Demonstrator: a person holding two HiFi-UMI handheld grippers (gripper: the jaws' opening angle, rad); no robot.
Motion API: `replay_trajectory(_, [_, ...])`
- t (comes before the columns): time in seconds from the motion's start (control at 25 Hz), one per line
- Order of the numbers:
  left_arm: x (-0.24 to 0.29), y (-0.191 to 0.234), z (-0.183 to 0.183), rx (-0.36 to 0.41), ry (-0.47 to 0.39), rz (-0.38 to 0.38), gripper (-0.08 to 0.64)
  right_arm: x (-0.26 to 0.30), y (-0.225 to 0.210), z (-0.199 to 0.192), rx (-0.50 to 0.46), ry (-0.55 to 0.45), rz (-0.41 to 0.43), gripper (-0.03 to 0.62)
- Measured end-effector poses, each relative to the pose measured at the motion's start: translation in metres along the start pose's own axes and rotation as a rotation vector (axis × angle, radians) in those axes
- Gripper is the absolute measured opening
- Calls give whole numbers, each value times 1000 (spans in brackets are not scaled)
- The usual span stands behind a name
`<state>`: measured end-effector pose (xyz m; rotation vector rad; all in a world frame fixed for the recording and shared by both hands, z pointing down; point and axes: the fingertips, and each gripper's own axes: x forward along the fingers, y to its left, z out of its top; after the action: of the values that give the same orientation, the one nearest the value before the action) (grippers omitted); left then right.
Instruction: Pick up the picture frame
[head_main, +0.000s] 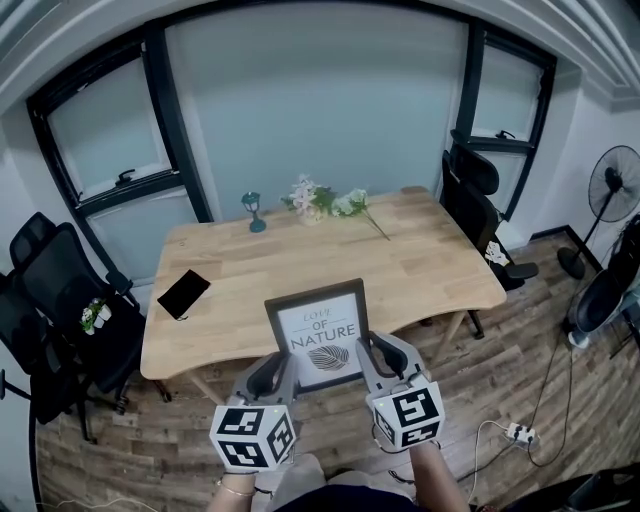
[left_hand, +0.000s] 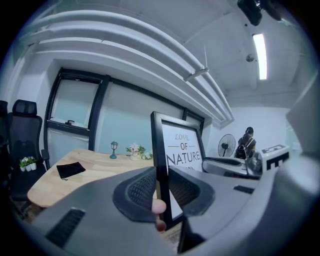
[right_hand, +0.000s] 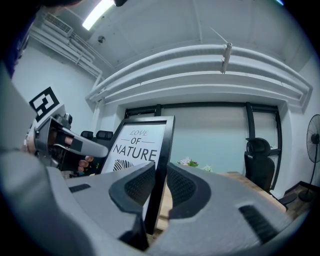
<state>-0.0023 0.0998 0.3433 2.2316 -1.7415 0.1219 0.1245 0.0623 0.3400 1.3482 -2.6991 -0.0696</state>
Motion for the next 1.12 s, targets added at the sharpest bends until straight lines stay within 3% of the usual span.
replay_trajectory(0.84, [-15,-36,-4,-3,12,13,69,-36,-12,1,6,-3,11,74])
replay_trajectory(1.12, [-16,-74,-20,8,13,22,69,-65,-34,-15,17,-15,17,72])
